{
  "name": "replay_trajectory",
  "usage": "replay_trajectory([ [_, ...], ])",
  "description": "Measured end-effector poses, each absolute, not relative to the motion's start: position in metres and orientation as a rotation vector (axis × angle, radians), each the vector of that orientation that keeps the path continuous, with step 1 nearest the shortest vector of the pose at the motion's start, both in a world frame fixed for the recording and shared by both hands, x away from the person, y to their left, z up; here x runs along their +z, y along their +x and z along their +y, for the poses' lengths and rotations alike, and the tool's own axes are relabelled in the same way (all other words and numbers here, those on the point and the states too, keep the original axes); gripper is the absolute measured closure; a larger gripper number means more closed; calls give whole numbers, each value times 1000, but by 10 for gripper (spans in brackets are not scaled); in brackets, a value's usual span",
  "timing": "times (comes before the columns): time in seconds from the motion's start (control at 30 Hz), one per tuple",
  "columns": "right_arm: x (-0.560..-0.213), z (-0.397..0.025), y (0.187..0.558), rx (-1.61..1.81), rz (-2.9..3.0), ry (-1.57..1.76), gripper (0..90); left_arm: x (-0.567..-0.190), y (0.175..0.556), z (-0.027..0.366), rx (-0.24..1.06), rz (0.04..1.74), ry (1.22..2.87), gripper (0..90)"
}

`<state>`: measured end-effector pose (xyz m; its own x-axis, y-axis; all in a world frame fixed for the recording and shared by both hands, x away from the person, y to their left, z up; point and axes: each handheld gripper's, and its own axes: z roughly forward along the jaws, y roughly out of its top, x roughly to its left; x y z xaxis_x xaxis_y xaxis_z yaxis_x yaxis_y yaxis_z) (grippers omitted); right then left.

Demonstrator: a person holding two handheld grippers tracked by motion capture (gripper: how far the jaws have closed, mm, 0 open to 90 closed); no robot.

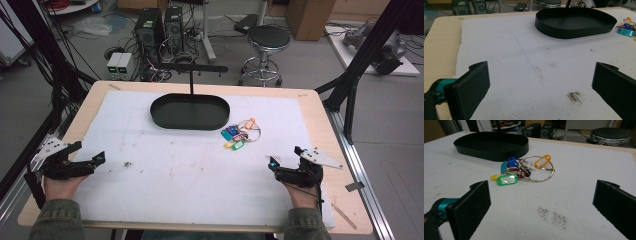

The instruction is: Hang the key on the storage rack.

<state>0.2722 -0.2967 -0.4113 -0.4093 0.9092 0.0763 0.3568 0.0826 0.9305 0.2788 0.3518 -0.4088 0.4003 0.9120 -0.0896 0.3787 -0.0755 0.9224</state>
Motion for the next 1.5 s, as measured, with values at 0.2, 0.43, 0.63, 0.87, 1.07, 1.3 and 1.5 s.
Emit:
replay_trajectory([
  [0.2, -411, -296, 276, 1313, 1843, 1250, 4, -409, 279, 352, 663, 1154, 1648, 20],
  [0.43, -406, -289, 280, 1277, 1878, 1226, 4, -409, 278, 351, 663, 1154, 1649, 20],
  [0.63, -399, -287, 289, 1284, 1883, 1229, 4, -409, 278, 352, 671, 1157, 1647, 20],
  [0.87, -395, -279, 301, 1283, 1898, 1229, 4, -409, 277, 353, 670, 1158, 1642, 20],
  [1.07, -392, -272, 310, 1293, 1921, 1222, 4, -408, 276, 353, 674, 1161, 1638, 20],
  [1.3, -386, -264, 322, 1282, 1947, 1216, 4, -409, 277, 354, 672, 1165, 1634, 20],
  [1.5, -384, -258, 333, 1246, 1990, 1209, 5, -409, 276, 355, 677, 1169, 1635, 20],
])
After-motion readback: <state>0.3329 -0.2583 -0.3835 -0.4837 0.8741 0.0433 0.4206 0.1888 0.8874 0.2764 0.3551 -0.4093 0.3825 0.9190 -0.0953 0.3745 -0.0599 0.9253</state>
